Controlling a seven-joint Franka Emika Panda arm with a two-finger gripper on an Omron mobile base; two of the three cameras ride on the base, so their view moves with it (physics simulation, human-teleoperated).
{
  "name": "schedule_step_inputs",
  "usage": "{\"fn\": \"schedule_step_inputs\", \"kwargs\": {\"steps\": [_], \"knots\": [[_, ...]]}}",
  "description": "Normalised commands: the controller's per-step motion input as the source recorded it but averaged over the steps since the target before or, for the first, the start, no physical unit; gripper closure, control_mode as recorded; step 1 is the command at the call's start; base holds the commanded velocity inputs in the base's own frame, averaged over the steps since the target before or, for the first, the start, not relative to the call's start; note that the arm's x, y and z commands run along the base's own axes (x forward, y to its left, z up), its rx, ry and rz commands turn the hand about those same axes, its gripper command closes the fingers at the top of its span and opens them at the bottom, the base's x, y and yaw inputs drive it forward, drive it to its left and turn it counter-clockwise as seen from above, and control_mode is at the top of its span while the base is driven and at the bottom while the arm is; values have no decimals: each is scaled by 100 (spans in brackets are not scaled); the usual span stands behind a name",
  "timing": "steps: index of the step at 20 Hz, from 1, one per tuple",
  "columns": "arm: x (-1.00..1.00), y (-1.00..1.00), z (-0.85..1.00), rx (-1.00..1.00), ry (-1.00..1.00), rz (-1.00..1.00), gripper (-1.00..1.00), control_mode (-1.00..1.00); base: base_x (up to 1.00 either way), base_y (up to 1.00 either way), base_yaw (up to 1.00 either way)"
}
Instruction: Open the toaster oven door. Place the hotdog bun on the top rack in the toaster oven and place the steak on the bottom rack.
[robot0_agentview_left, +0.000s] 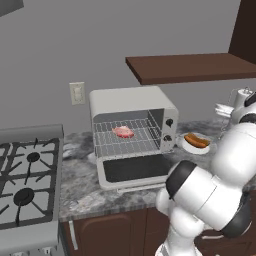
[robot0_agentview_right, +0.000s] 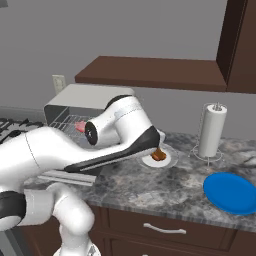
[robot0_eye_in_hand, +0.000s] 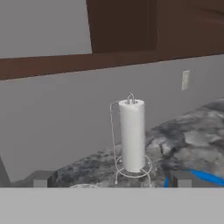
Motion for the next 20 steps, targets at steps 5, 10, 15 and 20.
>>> {"fn": "schedule_step_inputs", "kwargs": {"steps": [5,10,15,20], "knots": [[0,1,18,0,42,56,-100,-100,0,0,0],[2,0,17,2,62,30,-100,-100,0,0,0],[0,-9,28,2,76,5,-100,-100,0,0,0],[0,-17,36,4,54,22,-100,-100,0,0,0]]}}
